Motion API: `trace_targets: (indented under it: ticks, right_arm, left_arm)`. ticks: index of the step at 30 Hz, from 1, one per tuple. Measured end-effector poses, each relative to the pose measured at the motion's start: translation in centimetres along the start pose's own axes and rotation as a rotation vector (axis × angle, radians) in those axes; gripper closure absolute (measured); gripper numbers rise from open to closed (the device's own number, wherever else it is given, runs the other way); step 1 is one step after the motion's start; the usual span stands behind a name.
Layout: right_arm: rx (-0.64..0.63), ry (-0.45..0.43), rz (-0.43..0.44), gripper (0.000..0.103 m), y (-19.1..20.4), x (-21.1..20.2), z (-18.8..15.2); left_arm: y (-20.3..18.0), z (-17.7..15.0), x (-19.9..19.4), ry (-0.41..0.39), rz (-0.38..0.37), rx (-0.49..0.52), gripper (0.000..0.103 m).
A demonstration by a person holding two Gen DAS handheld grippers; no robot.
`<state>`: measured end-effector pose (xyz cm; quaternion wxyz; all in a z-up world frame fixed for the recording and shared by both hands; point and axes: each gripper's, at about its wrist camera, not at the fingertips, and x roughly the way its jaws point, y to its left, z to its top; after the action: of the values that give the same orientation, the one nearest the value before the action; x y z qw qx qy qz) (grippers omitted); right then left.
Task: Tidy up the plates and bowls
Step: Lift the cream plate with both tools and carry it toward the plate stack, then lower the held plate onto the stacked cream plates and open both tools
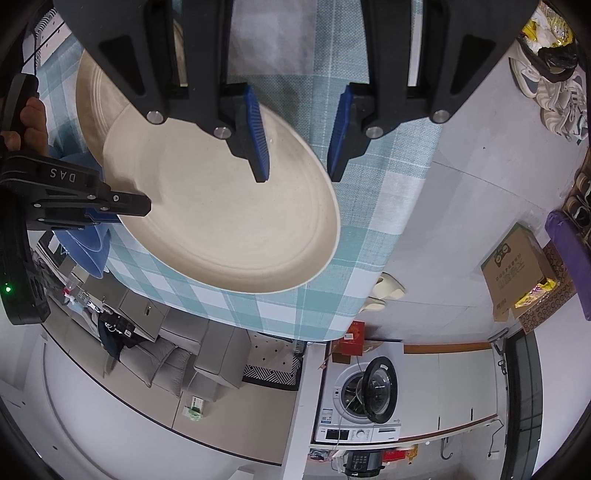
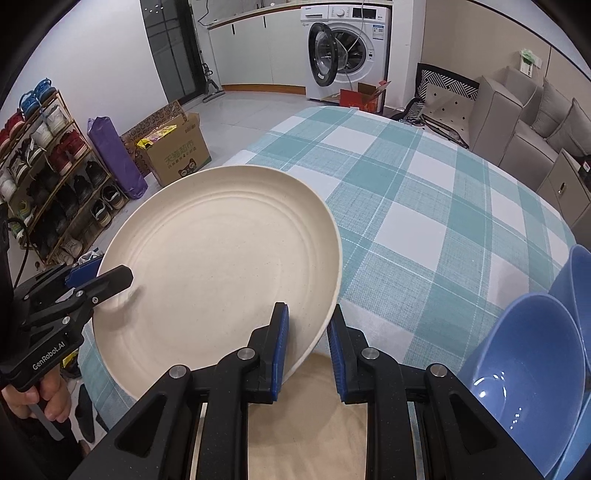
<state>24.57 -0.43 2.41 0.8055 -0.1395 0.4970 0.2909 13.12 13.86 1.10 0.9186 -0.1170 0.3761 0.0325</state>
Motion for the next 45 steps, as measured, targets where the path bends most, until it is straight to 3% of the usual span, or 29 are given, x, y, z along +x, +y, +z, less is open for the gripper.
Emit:
trace_targets:
  ticks: [24,45]
  right_arm:
    - [0.059,-0.039,-0.036,0.081,-2.9,-5.2,-4.9]
    - [0.076,-0.044,-0.063,0.081,-3.4,-8.5,-9.2]
  left_arm:
    - [-5.6,-0.9,-2.0,-0.012,-0.044,0.121,0.072]
    - [-8.1,-2.6,-3.1,0.018,-0.078,0.195,0.072]
